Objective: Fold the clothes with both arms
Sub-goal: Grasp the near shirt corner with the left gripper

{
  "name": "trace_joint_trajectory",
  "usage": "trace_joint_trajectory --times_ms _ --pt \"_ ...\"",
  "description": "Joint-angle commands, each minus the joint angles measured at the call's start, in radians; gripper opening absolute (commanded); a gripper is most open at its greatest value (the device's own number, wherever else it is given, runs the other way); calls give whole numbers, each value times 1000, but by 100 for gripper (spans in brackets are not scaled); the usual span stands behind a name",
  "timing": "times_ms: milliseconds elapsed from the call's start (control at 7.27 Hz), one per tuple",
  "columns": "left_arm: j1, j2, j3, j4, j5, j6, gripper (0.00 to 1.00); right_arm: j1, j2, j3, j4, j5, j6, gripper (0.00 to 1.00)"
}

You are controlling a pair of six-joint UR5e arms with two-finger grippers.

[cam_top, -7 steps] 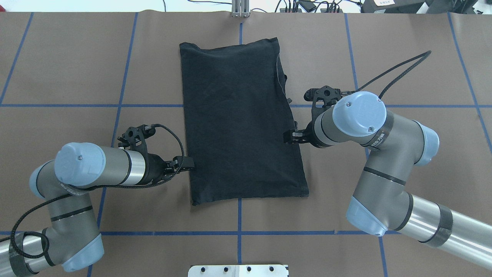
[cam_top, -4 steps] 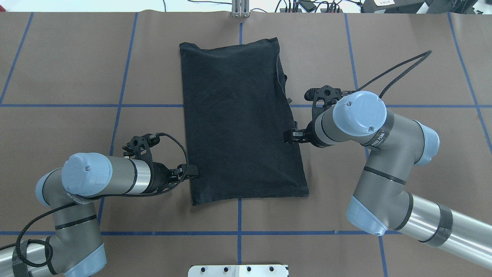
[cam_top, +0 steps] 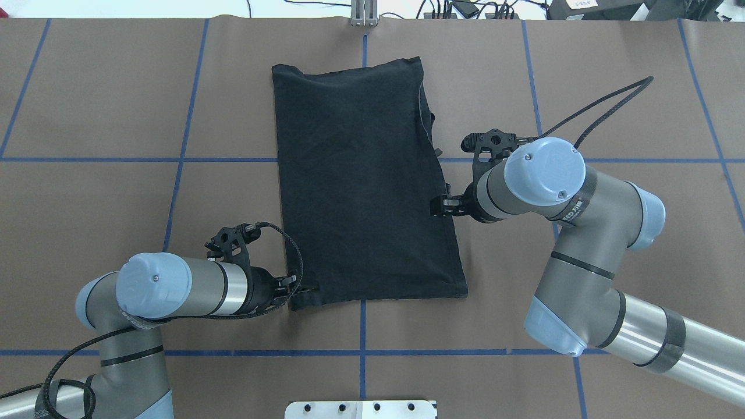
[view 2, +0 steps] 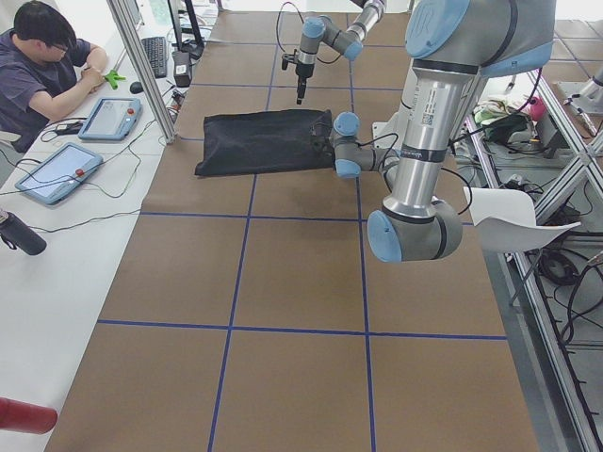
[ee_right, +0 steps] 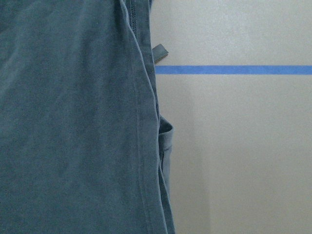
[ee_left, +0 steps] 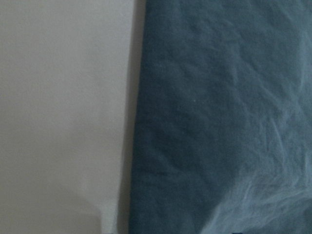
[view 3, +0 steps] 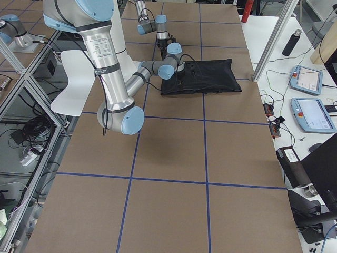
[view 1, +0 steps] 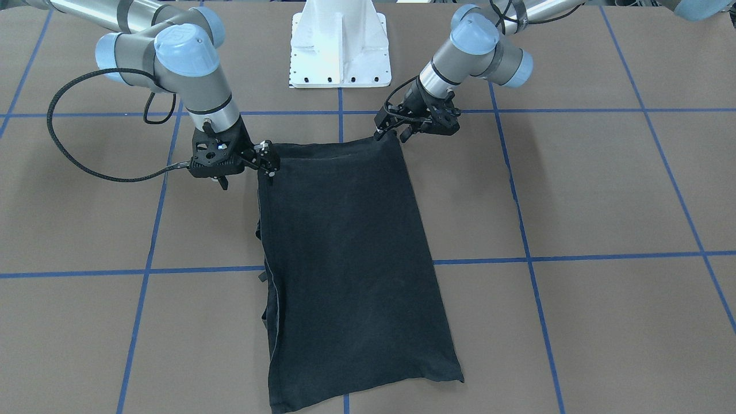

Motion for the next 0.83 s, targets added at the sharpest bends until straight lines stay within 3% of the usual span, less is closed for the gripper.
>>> trace_joint_trajectory --times_ms 0,688 --pt "2 -24 4 41 -2 1 58 -1 0 0 0 0 0 100" --pt "2 -18 2 65 -3 1 54 -1 2 2 2 0 2 100"
